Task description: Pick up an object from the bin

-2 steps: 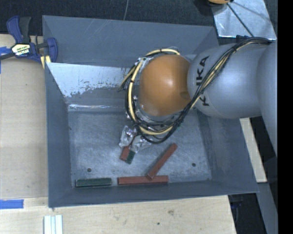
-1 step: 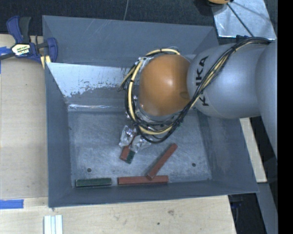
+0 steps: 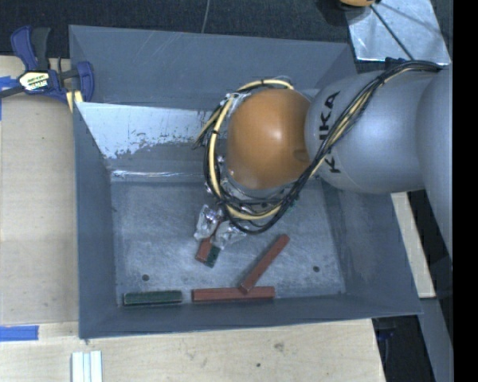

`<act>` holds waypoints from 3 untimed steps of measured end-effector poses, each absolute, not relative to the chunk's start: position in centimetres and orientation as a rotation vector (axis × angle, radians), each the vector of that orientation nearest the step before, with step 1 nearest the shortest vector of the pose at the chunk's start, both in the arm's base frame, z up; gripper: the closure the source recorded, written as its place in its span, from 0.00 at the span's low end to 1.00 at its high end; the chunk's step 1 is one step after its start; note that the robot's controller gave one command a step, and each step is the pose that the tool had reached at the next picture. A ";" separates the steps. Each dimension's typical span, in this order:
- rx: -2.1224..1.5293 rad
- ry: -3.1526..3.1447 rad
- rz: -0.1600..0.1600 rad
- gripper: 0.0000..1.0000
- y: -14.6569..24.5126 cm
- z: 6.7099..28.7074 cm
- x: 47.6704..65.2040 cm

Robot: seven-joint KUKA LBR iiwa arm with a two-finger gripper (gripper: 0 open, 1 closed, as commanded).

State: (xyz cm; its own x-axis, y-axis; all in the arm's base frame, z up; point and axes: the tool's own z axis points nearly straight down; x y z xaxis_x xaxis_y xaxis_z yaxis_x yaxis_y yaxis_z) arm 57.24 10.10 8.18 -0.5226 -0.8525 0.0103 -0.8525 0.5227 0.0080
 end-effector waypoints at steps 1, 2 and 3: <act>1.538 -2.744 0.000 1.00 9.3 27.6 56.6; 1.537 -2.745 0.000 1.00 9.3 27.8 56.6; 1.464 -2.783 0.000 0.00 8.5 13.5 56.0</act>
Offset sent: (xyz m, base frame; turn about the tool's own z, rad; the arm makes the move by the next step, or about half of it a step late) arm 0.0000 0.0000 0.0000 0.0000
